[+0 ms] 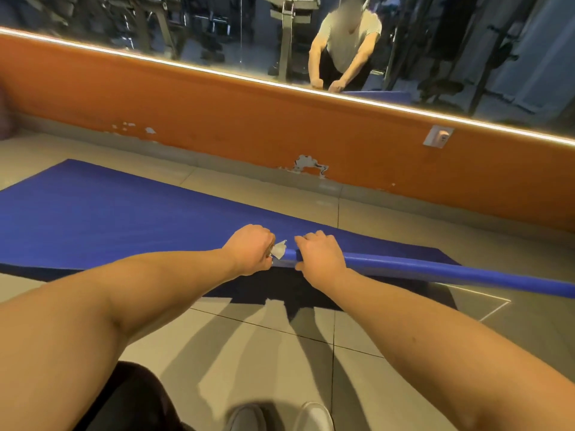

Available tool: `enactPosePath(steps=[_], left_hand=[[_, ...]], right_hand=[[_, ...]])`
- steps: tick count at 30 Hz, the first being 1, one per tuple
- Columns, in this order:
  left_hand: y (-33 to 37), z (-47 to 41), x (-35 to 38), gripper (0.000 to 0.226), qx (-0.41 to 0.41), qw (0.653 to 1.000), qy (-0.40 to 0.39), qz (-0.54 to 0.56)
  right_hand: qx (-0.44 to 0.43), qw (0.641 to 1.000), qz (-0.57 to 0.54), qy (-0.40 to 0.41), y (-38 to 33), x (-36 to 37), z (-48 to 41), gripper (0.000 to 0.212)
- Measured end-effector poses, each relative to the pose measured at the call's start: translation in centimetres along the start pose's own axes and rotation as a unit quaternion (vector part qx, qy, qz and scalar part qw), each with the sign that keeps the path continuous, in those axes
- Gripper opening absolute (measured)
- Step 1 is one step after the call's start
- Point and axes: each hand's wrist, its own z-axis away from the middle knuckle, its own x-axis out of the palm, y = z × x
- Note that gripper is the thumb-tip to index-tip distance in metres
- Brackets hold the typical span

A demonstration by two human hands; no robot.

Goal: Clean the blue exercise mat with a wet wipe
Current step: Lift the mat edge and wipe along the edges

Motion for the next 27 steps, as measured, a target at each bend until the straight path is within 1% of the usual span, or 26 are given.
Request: enactPosePath(steps=[4, 8, 11, 14, 17, 20, 23, 25, 27], left_hand=[[0.1, 0.4, -0.6, 0.017, -0.005, 1.0, 0.001, -0.015], [0.2, 1.0, -1.8, 0.018, -0.028, 0.999, -0.008, -0.023], [0.5, 1.5, -2.3, 0.025, -0.019, 1.0, -0.008, -0.021], [0.2, 0.9, -2.5, 0.032, -0.006, 0.999, -0.011, -0.043], [-0.4, -0.2, -2.6, 0.025, 0.009, 0.997, 0.002, -0.072], [-0.8, -1.0, -2.5, 0.023, 0.015, 0.999, 0.016, -0.048], [-1.2, -1.8, -2.0, 0.021, 0.01, 1.0, -0.007, -0.019], [-1.5, -2.0, -1.6, 0.022, 0.014, 0.999, -0.023, -0.036], [-2.3, -1.6, -1.3, 0.02, 0.024, 0.997, -0.042, -0.056]], right_hand=[[0.0, 0.999, 0.002, -0.049, -0.7, -0.4, -0.5, 0.023], [-0.001, 0.999, -0.016, -0.027, -0.3, -1.5, -1.0, 0.007], [0.0, 1.0, -0.014, -0.013, -0.1, -1.7, -1.3, 0.011], [0.008, 1.0, -0.029, -0.005, 0.1, -1.8, -1.8, 0.01], [0.019, 0.999, -0.044, -0.001, 0.3, -2.3, -2.2, 0.008], [0.034, 0.998, -0.058, 0.001, 0.3, -2.5, -2.5, 0.01], [0.042, 0.997, -0.063, -0.006, 0.1, -2.4, -2.8, 0.014], [0.04, 0.997, -0.058, -0.012, 0.0, -2.3, -3.0, 0.015], [0.034, 0.998, -0.049, -0.008, 0.1, -2.0, -3.2, 0.011]])
